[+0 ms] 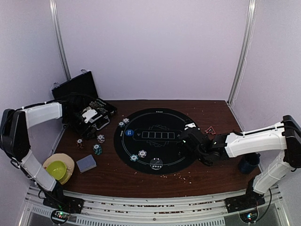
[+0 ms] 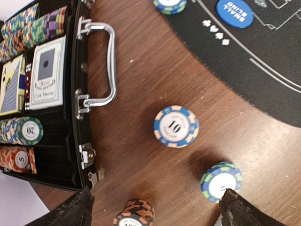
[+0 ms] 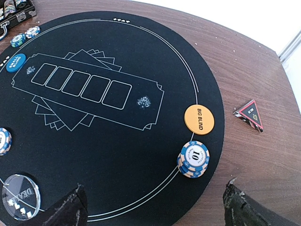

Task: Distribute texas hold em gaming equipment
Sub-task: Pick up the poker chip from the pile of poker chips.

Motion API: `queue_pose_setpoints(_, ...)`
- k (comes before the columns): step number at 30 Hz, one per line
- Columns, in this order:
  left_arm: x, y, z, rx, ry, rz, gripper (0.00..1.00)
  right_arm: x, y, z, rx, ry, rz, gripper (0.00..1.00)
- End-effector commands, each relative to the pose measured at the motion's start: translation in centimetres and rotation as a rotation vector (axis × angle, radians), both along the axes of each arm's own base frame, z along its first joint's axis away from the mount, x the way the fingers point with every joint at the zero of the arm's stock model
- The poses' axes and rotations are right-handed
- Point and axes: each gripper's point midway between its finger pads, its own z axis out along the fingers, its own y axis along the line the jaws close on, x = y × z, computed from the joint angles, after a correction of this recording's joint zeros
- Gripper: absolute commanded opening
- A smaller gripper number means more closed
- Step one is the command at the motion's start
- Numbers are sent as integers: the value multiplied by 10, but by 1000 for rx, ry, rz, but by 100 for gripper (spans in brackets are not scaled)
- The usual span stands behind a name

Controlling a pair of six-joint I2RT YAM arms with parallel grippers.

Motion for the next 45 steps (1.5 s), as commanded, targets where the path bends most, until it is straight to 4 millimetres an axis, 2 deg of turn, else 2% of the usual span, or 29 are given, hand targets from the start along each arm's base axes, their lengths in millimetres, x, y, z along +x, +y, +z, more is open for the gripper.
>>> queue_pose_setpoints(1,11,19,-3,-20,-13,29,96,0,2,-1,4,-3,-3,100)
queue_pose_setpoints(4,10,28,-5,-25,-5,39,94,0,4,-1,3,-3,0,100)
queue_pose_setpoints(9,2,28,-9,-29,14,38,93,-1,4,-2,-2,-1,3,100)
queue_pose_setpoints(15,1,50,-9,-14,16,104,92,-1,5,0,-2,-5,6,100)
queue_pose_setpoints(18,-1,52,-14,-15,28,102,91,-2,6,1,0,-6,7,100)
queue_pose_setpoints(24,-12,30,-13,-92,62,16,88,-2,6,0,-5,-6,8,100)
queue_pose_setpoints(33,-38,-19,-22,-95,123,-145,87,-1,6,-3,-17,-2,6,100)
queue_pose_setpoints(40,-46,-26,-43,-95,199,-171,86,-2,6,-1,-13,-5,6,100)
queue_pose_setpoints(45,-48,-31,-49,-113,222,-185,85,-2,6,0,-14,-7,5,100)
